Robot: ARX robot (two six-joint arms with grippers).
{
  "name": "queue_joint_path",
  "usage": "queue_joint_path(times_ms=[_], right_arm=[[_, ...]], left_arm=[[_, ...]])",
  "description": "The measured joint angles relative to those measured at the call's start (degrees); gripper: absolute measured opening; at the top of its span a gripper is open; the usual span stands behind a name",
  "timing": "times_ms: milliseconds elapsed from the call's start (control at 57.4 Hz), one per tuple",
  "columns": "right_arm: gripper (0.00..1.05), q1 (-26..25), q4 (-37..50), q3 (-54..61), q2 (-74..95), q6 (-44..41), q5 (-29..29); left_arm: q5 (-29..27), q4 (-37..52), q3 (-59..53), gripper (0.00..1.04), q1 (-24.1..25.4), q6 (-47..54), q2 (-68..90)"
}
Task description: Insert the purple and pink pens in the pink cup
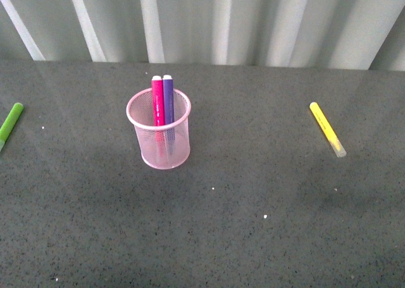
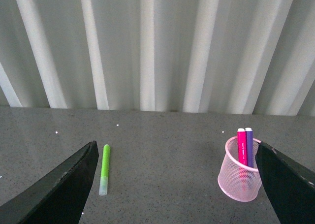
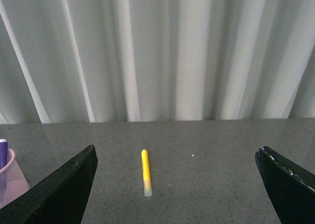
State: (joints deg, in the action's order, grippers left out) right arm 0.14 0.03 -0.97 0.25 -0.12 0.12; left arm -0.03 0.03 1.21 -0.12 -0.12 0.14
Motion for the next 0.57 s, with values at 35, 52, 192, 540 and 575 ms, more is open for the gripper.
queue_joint_path(times_ms=[35,52,192,540,575], right_arm=[[0.98,0.0,0.0,0.0,0.0,0.0,0.0],[0.98,0.0,0.0,0.0,0.0,0.0,0.0],[0.98,0.0,0.0,0.0,0.0,0.0,0.0],[0.98,0.0,0.0,0.0,0.0,0.0,0.0],[0.98,0.0,0.0,0.0,0.0,0.0,0.0]], left_arm=[[0.0,0.0,0.0,0.98,0.0,0.0,0.0],[0.0,0.0,0.0,0.98,0.0,0.0,0.0],[0.0,0.0,0.0,0.98,0.0,0.0,0.0],[0.0,0.0,0.0,0.98,0.0,0.0,0.0],[0.0,0.0,0.0,0.98,0.0,0.0,0.0]])
